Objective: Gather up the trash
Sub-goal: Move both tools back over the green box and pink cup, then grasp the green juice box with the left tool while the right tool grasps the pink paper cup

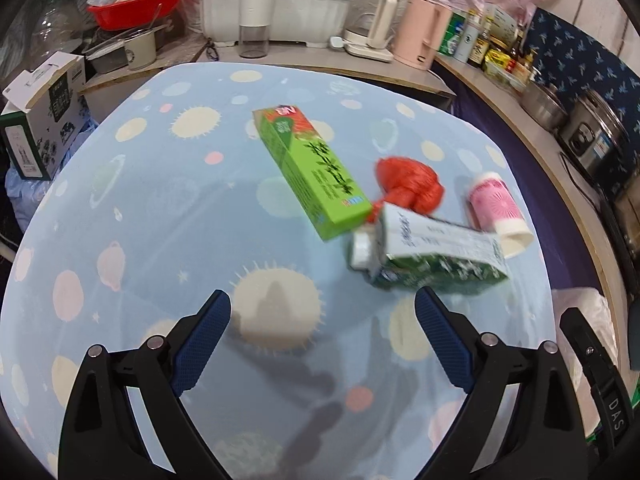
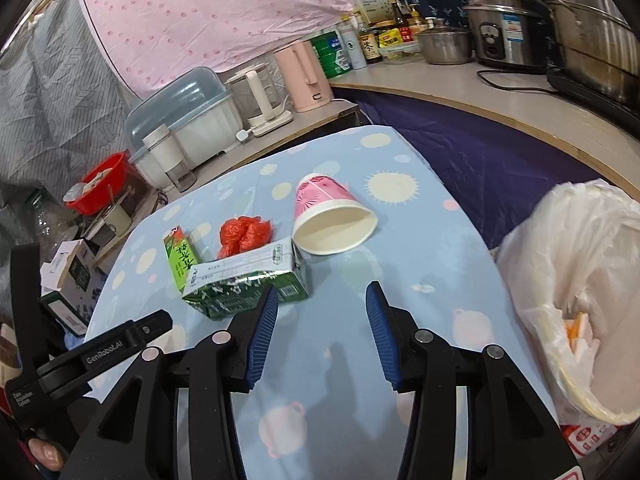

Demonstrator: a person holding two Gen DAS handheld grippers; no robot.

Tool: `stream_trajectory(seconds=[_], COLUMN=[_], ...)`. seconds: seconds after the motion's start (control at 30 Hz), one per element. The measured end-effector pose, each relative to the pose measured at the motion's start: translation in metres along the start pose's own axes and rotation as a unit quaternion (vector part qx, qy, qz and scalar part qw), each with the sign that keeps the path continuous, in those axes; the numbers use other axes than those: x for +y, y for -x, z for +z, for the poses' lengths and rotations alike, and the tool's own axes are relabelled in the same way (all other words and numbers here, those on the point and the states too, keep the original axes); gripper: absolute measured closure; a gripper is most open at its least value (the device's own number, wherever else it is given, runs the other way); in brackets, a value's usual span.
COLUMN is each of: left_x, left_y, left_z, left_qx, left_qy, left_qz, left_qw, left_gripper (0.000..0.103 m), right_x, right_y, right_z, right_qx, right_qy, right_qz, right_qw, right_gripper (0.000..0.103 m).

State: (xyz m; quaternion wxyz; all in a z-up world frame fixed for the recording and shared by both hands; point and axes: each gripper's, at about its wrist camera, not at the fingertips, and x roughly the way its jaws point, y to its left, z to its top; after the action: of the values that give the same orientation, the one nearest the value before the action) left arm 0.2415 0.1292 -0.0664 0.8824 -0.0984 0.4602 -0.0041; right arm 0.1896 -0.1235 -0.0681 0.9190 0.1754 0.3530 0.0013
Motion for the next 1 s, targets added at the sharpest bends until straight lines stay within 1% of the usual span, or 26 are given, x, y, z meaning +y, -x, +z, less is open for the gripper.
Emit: stream_trajectory(seconds=[0.23,0.4,0.67,0.7,0.8,1.0], left_x=[0.018,0.019,0.016,0.016,0.016,0.016], left_y=[-0.016,-0.040,-0.087,-0.092,-0.099,-0.110], left_z=[0.039,0.061,0.078,0.079,0.082,0.086], left_qx=[-0.010,-0.001,0.032,0.034,0.036,0.036], left_qy=[0.025,0.035,0.044,0.045,0.046,0.042], left_qz=[0.015,0.022,0.042,0.041,0.033,0.043], left_qw=[0.9995,0.9991,0.9976,0.9976,0.9977,0.9975], left_gripper=[0.012,0.012,0.012,0.011,0.010,0.012], right_x=[0.004,0.005,0.001,0.000,0.000,0.001], right_y=[-0.038,-0.062,-0.094,-0.097,-0.105,-0.116], right_z=[0.017,0.027,0.038,0.040,0.044,0.049], right_qx=[0.018,0.026,0.037,0.037,0.039,0.039], right_qy=[-0.025,-0.033,-0.051,-0.053,-0.058,-0.065], right_qz=[0.028,0.036,0.040,0.041,0.042,0.046], right_qw=[0.999,0.998,0.997,0.997,0.997,0.996], right_gripper=[0.058,0.058,0.058,0.058,0.058,0.058])
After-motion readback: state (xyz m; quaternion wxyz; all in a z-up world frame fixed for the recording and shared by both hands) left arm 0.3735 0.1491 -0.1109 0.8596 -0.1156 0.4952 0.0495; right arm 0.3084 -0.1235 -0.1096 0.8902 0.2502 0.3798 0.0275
